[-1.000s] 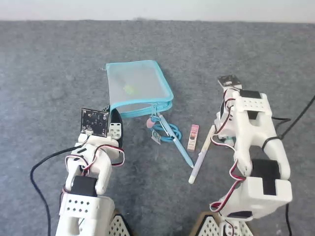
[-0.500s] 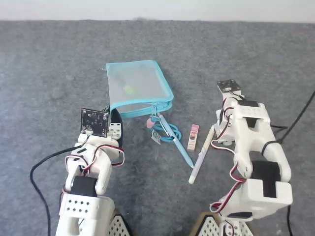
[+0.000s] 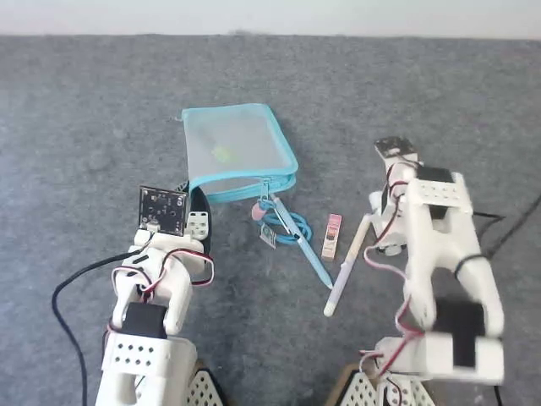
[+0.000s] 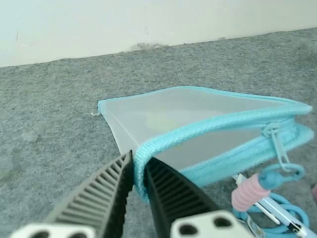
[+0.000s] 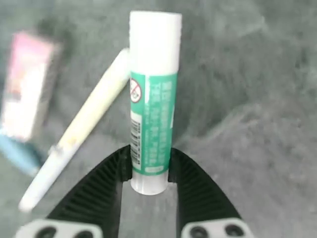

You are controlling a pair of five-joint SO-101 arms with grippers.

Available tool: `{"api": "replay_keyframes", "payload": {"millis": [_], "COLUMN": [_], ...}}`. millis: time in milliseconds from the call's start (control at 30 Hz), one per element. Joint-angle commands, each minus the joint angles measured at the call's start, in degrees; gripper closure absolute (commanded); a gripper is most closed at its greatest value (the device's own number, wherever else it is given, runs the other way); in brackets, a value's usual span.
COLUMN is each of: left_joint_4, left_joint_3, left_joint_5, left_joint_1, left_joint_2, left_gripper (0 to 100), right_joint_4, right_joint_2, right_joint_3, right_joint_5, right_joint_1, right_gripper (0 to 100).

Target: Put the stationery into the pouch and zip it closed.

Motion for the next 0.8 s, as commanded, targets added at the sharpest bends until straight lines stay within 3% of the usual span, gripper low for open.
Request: {"api": "replay_keyframes", "payload": {"millis": [0,200,333,767], "left_joint_4": [-0.6,-0.7,-0.7,-0.6], "left_joint_3": [-1.1,-1.1,-1.0,-1.0], "left_joint_5": [-0.4,-0.4,-0.4,-0.4], "left_joint_1": [0.1,0.1,0.1,-0.1], "left_joint_2": [-1.1,-1.1,-1.1,-1.1], "left_gripper": [99,99,99,99], "right_joint_4": [10.0,25.1,30.4,30.5], "right_joint_2": [-17.3,-38.5,-38.2,-7.4], "right_joint_3": [-4.2,-4.8,-8.5,-32.2], "right_joint_5": [1.1,3.7,3.5,1.8], "right_joint_1": [-5.3,-26.2,-38.0,-38.8], "right_gripper": [99.1,99.1,99.1,99.1]}}
